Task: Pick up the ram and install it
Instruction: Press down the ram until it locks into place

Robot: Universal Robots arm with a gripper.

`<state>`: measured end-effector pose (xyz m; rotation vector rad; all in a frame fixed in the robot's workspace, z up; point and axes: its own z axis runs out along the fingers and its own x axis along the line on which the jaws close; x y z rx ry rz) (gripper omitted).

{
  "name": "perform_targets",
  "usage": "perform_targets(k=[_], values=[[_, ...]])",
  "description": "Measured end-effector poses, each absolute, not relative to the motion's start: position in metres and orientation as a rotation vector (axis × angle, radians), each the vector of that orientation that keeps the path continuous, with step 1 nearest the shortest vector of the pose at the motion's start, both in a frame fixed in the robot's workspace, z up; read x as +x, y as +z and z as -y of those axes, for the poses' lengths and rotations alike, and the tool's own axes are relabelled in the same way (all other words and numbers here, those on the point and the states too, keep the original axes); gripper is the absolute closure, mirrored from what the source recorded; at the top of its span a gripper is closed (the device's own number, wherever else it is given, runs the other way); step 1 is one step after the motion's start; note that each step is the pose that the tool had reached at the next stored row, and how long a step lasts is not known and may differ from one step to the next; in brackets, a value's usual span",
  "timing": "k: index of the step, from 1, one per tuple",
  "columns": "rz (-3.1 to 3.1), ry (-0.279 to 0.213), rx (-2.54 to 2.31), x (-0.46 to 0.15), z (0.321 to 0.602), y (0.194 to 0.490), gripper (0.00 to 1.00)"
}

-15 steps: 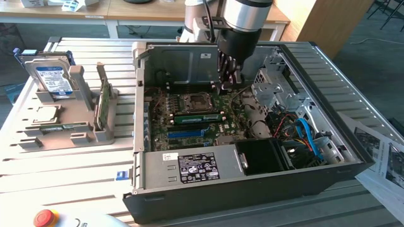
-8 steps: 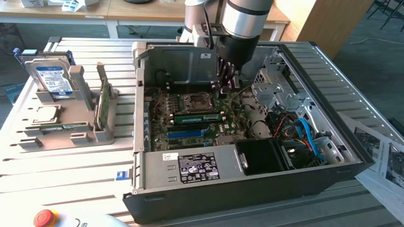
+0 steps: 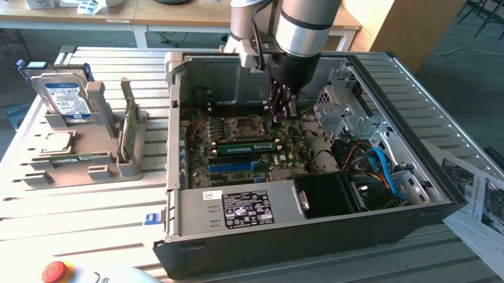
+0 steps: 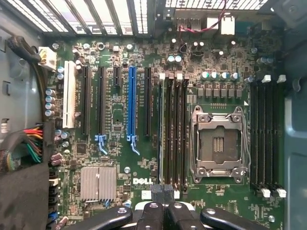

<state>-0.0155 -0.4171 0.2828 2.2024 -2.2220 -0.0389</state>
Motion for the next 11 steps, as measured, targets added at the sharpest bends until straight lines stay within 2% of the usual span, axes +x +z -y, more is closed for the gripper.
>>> perform_targets(k=[11], values=[[2.222,-0.039,2.202,-0.015,0.417,0.266,0.89]])
